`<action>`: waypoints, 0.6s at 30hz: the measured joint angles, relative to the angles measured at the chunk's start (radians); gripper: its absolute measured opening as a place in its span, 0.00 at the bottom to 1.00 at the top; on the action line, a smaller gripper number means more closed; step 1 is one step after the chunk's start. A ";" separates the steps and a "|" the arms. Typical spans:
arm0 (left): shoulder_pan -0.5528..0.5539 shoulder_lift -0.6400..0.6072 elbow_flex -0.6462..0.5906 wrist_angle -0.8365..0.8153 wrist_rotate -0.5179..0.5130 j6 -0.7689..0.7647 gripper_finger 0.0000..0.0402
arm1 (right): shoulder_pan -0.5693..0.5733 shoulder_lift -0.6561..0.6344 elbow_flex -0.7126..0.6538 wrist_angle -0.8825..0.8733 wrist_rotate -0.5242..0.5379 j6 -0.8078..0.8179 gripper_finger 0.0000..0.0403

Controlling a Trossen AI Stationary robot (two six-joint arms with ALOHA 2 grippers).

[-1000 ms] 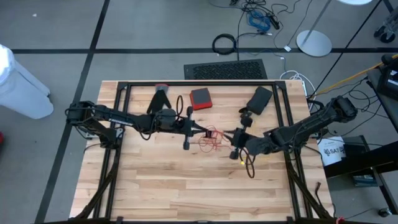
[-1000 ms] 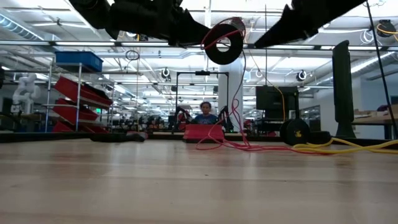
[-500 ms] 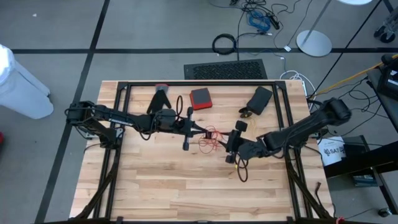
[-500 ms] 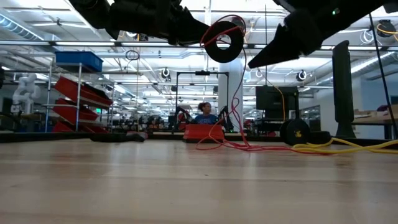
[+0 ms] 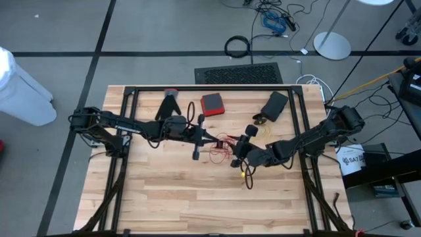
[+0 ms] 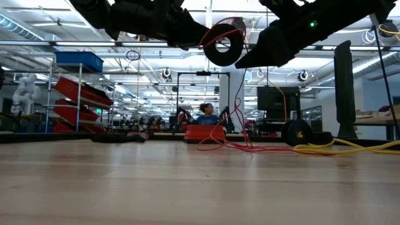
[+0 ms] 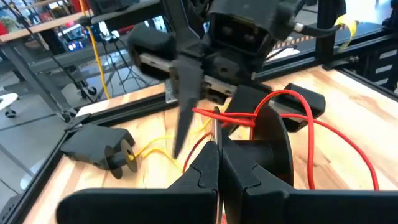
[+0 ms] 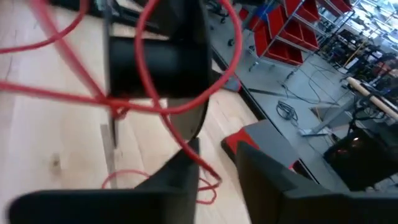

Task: Coil cords
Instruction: Uncoil the red wire from the spool

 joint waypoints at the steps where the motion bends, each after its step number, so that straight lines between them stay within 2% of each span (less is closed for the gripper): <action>1: 0.003 0.000 0.000 -0.006 0.000 0.002 0.00 | 0.003 -0.001 0.000 -0.007 -0.004 -0.002 0.16; 3: 0.011 0.000 0.000 -0.017 0.000 0.003 0.00 | 0.010 -0.002 0.000 -0.013 -0.008 -0.003 0.07; 5: 0.019 0.000 0.000 -0.020 -0.001 0.002 0.00 | 0.017 -0.002 0.000 -0.020 -0.008 -0.010 0.02; 9: 0.031 0.000 0.000 -0.020 -0.017 0.003 0.00 | 0.033 -0.002 0.000 -0.024 0.018 -0.013 0.01; 18: 0.054 0.000 0.000 -0.039 -0.148 0.054 0.00 | 0.089 -0.078 0.002 -0.003 0.047 -0.053 0.00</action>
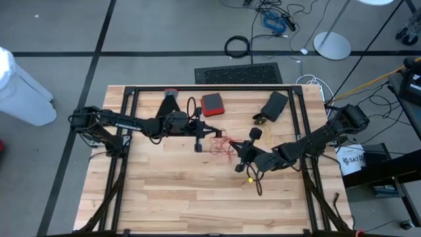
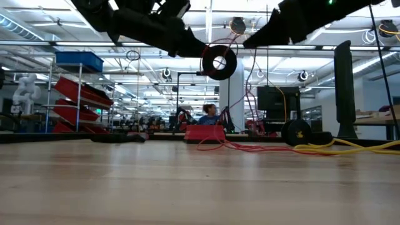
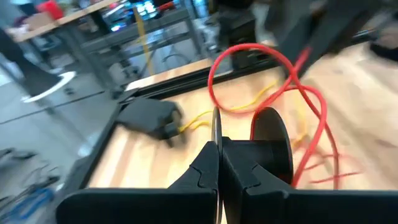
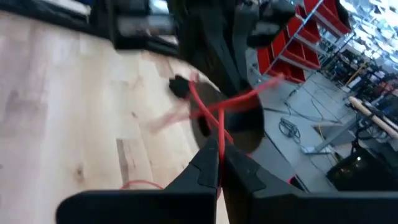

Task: Coil cords
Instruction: Uncoil the red wire from the spool

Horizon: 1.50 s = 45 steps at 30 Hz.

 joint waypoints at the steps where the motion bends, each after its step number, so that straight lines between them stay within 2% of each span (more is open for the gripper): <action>1: 0.002 0.000 0.000 0.000 -0.024 0.004 0.00 | 0.008 -0.005 0.000 0.017 0.001 -0.015 0.00; 9: 0.022 0.000 0.000 0.001 -0.185 0.005 0.00 | 0.085 -0.016 0.001 0.123 -0.053 -0.095 0.00; 21: 0.034 -0.009 0.000 0.051 -0.341 0.032 0.00 | 0.153 -0.016 0.001 0.006 -0.207 0.157 0.00; 31: 0.039 -0.123 0.011 0.057 -0.407 0.096 0.00 | 0.183 -0.016 0.001 -0.145 -0.296 0.334 0.00; 37: 0.039 -0.223 0.011 0.054 -0.429 0.127 0.00 | 0.191 -0.037 0.001 -0.300 -0.284 0.433 0.00; 42: 0.032 -0.274 0.011 0.033 -0.429 0.127 0.00 | 0.191 -0.080 0.001 -0.387 -0.202 0.452 0.00; 45: 0.021 -0.298 0.011 0.006 -0.428 0.126 0.00 | 0.191 -0.115 0.001 -0.497 -0.147 0.490 0.00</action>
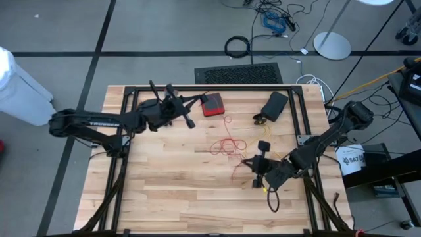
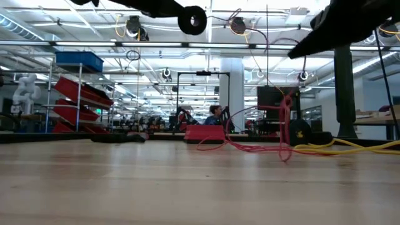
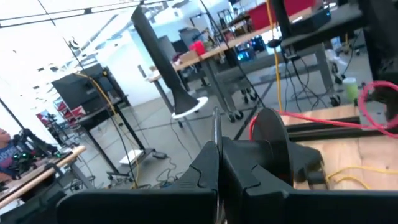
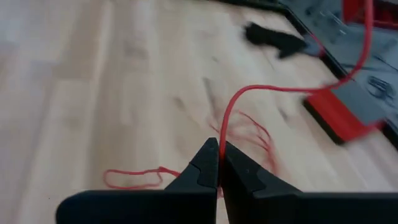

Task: Coil cords
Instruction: Uncoil the red wire from the spool

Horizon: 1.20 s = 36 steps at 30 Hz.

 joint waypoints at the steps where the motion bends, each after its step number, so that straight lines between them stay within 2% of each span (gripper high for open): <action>1: -0.004 -0.009 0.000 -0.015 0.000 0.000 0.00 | 0.000 -0.012 0.000 -0.050 0.013 0.029 0.00; 10: -0.048 -0.078 0.000 -0.040 0.004 0.000 0.00 | -0.012 -0.052 0.000 -0.390 0.009 0.305 0.00; 18: -0.076 -0.115 0.000 -0.070 0.006 -0.002 0.00 | -0.017 -0.052 0.000 -0.505 0.006 0.352 0.00; 24: -0.081 -0.119 0.000 -0.071 0.030 -0.017 0.00 | -0.049 -0.051 0.000 -0.663 -0.035 0.407 0.01; 33: -0.081 -0.123 0.000 -0.068 0.030 -0.019 0.00 | -0.089 -0.051 0.000 -0.967 -0.016 0.674 0.02; 36: -0.081 -0.123 0.000 -0.073 0.030 -0.019 0.00 | -0.089 -0.051 0.000 -0.970 -0.006 0.707 0.02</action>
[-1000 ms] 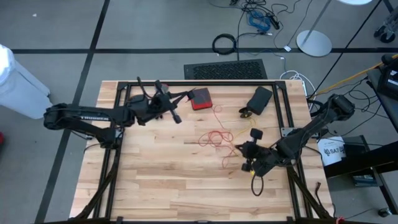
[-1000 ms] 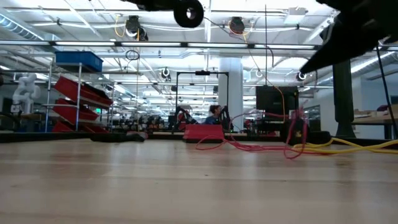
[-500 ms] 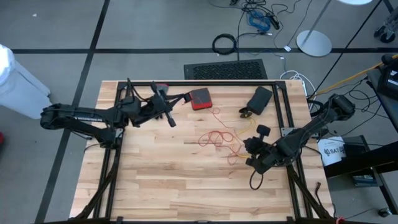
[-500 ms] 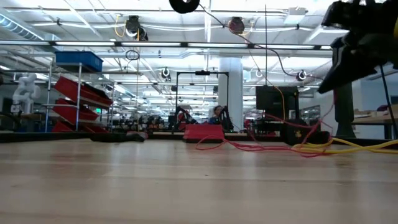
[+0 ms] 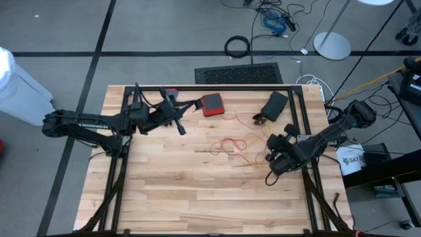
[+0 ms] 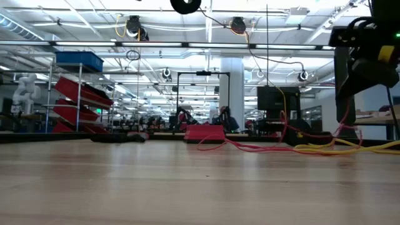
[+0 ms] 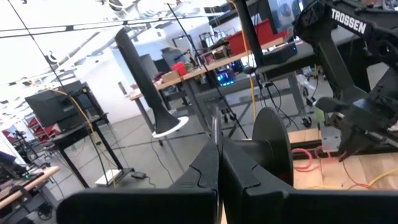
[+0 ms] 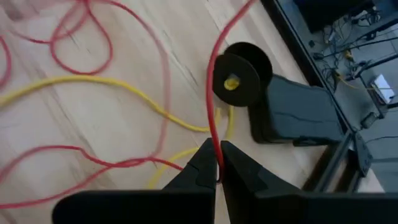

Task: Coil cords
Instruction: Uncoil the red wire from the spool, then coil the red wire onto the spool

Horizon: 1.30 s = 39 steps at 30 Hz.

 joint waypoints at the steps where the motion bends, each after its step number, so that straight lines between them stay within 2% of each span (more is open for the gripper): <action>1: 0.000 0.000 0.000 -0.005 0.000 -0.001 0.00 | 0.003 0.000 0.000 0.025 -0.001 -0.009 0.02; 6: 0.000 0.000 0.000 -0.033 0.000 -0.006 0.00 | 0.015 0.000 0.000 0.235 -0.045 -0.163 0.07; 15: 0.000 0.000 0.000 -0.046 0.000 -0.007 0.00 | 0.045 0.000 0.000 0.377 -0.114 -0.255 0.40; 19: 0.000 0.000 0.000 -0.045 0.000 -0.007 0.00 | 0.074 0.000 0.000 0.448 -0.111 -0.302 0.49; 24: 0.000 0.000 0.000 -0.045 0.001 -0.035 0.00 | 0.095 0.000 0.000 0.613 -0.032 -0.400 0.50; 32: 0.000 0.005 0.000 -0.040 0.065 -0.113 0.00 | 0.066 0.000 0.000 0.977 0.150 -0.797 0.43; 39: 0.000 0.051 0.000 -0.030 0.078 -0.145 0.00 | -0.045 0.036 0.000 1.193 0.098 -1.019 0.37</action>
